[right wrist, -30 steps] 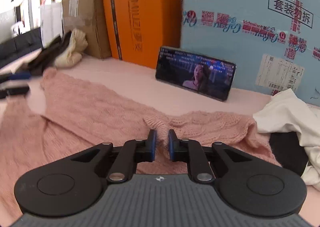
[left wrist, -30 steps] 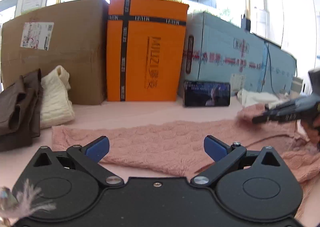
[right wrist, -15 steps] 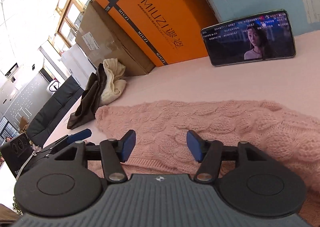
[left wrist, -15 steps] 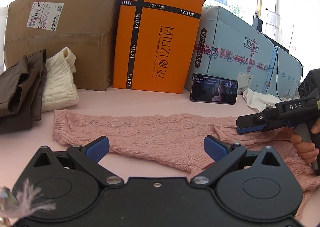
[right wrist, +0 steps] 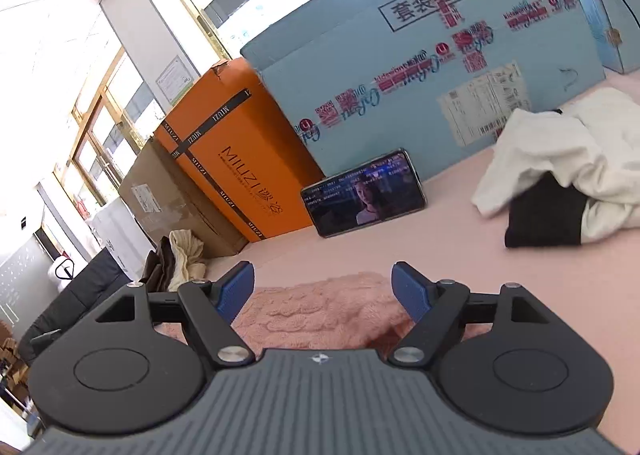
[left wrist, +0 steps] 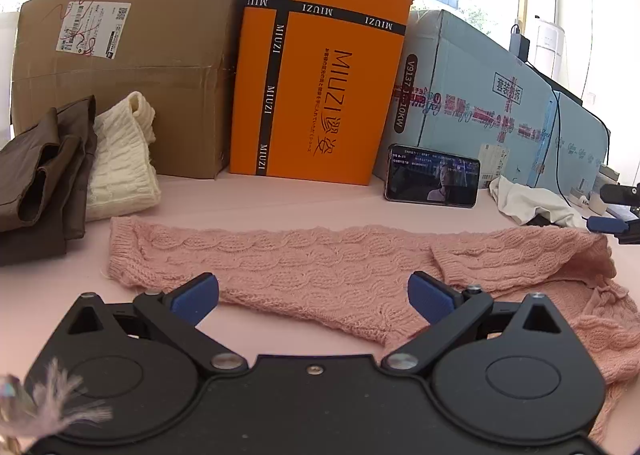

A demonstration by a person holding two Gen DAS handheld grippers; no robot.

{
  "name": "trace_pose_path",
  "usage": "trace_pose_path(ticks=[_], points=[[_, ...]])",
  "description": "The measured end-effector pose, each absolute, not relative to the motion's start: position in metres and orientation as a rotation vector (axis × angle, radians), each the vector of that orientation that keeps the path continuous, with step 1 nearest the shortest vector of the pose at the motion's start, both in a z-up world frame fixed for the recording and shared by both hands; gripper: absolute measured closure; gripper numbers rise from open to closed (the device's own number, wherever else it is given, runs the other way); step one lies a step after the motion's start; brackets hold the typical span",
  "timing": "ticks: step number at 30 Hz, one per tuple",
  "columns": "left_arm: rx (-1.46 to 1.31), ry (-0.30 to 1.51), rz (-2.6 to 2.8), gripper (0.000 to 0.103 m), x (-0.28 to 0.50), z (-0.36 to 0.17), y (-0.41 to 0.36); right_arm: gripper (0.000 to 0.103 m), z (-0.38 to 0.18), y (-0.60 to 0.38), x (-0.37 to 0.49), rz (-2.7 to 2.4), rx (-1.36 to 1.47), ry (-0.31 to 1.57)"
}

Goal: Fold clothes
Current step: 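Spread the pink sweater flat on the table with both grippers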

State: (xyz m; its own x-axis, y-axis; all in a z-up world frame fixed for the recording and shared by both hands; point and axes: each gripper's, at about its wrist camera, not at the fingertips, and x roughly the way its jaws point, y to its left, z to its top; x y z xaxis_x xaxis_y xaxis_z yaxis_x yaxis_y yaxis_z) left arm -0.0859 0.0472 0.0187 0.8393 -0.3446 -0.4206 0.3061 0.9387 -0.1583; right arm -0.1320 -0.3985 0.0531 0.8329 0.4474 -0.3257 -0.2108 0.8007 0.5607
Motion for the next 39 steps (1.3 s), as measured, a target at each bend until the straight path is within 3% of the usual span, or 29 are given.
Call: trace_pose_path(ticks=[11, 25, 33, 39], points=[[-0.09, 0.484, -0.324, 0.0, -0.083, 0.016, 0.048, 0.029, 0.033, -0.393, -0.139, 0.402, 0.545, 0.62], [-0.101, 0.511, -0.319, 0.0, -0.078, 0.015, 0.049, 0.033, 0.006, -0.449, -0.068, 0.123, 0.563, 0.575], [-0.102, 0.516, -0.319, 0.0, -0.078, 0.014, 0.049, 0.029, 0.041, -0.394, -0.095, 0.084, 0.206, 0.421], [-0.106, 0.504, -0.324, 0.0, -0.079, 0.015, 0.05, 0.028, 0.022, -0.367, -0.061, 0.214, 0.251, 0.563]])
